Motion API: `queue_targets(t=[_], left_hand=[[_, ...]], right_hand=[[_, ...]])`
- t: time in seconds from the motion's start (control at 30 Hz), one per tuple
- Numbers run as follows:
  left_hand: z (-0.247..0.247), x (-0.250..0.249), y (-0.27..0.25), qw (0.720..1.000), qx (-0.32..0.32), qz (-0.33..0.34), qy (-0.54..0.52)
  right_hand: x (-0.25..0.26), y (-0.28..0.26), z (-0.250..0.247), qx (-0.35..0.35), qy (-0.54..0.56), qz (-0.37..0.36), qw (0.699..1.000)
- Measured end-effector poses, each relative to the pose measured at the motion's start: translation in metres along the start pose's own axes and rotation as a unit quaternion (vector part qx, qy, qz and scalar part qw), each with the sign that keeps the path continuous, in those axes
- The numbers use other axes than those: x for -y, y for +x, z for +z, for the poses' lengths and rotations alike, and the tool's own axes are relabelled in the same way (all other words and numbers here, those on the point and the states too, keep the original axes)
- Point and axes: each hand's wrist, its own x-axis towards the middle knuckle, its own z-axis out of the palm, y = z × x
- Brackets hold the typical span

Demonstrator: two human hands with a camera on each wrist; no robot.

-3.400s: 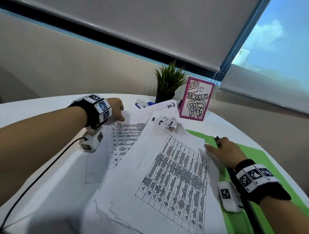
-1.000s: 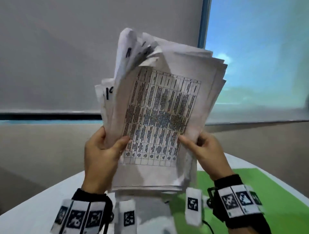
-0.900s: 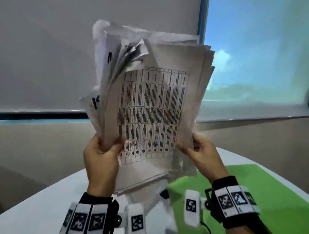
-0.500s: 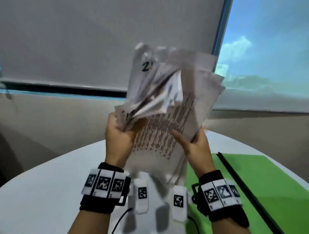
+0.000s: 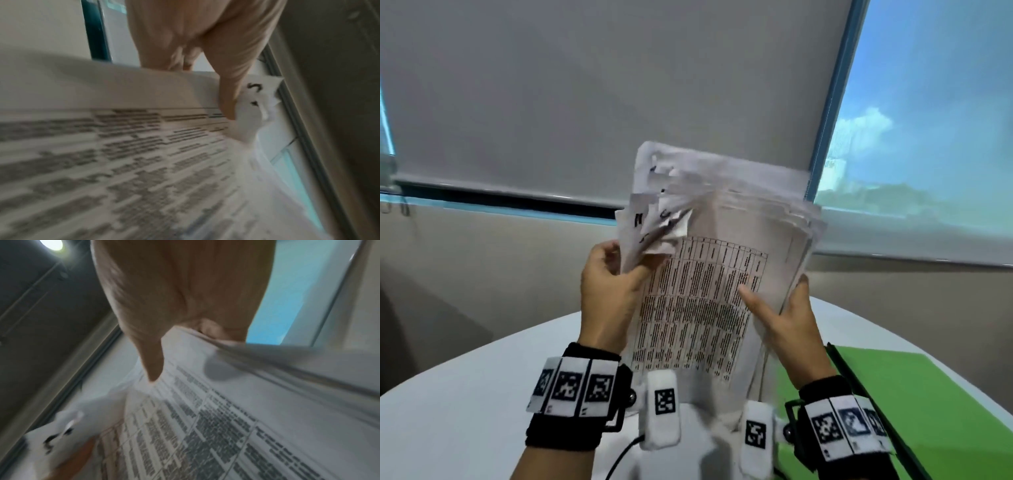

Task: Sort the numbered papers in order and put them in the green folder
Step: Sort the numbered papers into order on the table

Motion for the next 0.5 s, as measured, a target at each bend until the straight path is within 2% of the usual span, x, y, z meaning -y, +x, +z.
queue_targets(t=[0.07, 0.1, 0.27, 0.37, 0.5], left_hand=[[-0.002, 0.01, -0.005, 0.999, 0.031, -0.031, -0.006], [-0.003, 0.016, -0.007, 0.999, 0.036, -0.036, -0.013], [-0.009, 0.04, -0.008, 0.999, 0.014, -0.03, 0.013], [-0.008, 0.037, -0.009, 0.999, 0.017, -0.034, 0.022], [0.013, 0.022, -0.019, 0.998, -0.017, -0.05, 0.03]], right_hand=[[-0.005, -0.001, -0.004, 0.062, -0.014, 0.052, 0.997], [-0.006, -0.001, -0.004, 0.071, -0.017, 0.061, 0.995], [-0.015, -0.005, 0.002, 0.019, 0.0, 0.044, 0.999], [-0.019, -0.009, 0.006, 0.019, 0.002, 0.042, 0.999], [-0.015, -0.008, 0.023, -0.05, 0.021, -0.008, 0.999]])
